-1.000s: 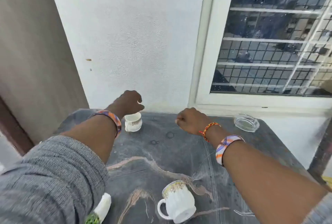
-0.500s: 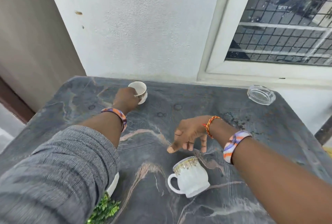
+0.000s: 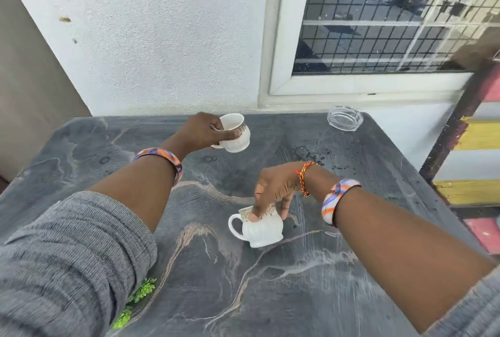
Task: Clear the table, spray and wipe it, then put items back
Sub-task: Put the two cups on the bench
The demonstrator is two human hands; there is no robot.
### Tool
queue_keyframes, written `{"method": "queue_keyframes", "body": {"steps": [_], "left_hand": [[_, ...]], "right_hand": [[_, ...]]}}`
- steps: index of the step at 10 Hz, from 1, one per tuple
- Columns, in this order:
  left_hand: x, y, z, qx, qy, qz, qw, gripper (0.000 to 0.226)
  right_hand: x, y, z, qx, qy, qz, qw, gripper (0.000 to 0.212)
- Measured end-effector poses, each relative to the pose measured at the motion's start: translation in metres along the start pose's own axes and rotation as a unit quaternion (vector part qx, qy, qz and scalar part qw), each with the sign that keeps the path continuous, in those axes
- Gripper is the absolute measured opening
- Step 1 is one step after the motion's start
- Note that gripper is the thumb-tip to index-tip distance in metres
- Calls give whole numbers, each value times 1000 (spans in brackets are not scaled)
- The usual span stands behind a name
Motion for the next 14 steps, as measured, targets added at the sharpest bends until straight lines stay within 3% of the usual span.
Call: {"method": "queue_keyframes", "body": {"steps": [1, 2, 4, 5, 6, 7, 8, 9, 10, 12, 14], "left_hand": [[13, 1, -34, 35, 1, 42, 999, 37], [34, 0, -79, 70, 0, 60, 996, 39], [111, 3, -204, 139, -16, 91, 986, 45], [163, 9, -283, 183, -6, 93, 979, 45], [230, 28, -371, 228, 28, 135, 964, 36], [297, 54, -445, 269, 99, 176, 942, 36], [370, 87, -516, 294, 108, 242, 918, 58], [424, 109, -568, 317, 60, 284, 903, 60], [465, 123, -616, 362, 47, 304, 880, 36], [524, 121, -702, 437, 34, 233, 868, 57], [597, 65, -788, 422, 7, 210, 882, 59]], "right_hand": [[-3, 43, 25, 25, 143, 145, 979, 16], [-32, 75, 42, 37, 189, 189, 963, 20], [-168, 135, 18, -25, 143, 36, 989, 37], [-248, 181, -7, -27, 112, -50, 992, 15], [-335, 232, -47, -14, 90, -122, 988, 21], [-411, 288, -83, 11, 82, -180, 980, 24], [-489, 349, -124, 41, 82, -252, 963, 24], [-551, 397, -162, 70, 69, -321, 942, 23], [-601, 429, -195, 95, 49, -386, 916, 21], [-697, 445, -245, 97, 2, -471, 877, 31], [-816, 398, -280, 124, 49, -458, 879, 62]]}}
Point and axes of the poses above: each hand's wrist, its own y-axis away from the middle knuckle, its own x-axis out of the palm, z = x × y, the point moved 6 cm from there along -y, towards the middle knuckle, and after that the axes turned 7 degrees about -y, right-handed, at the moved point
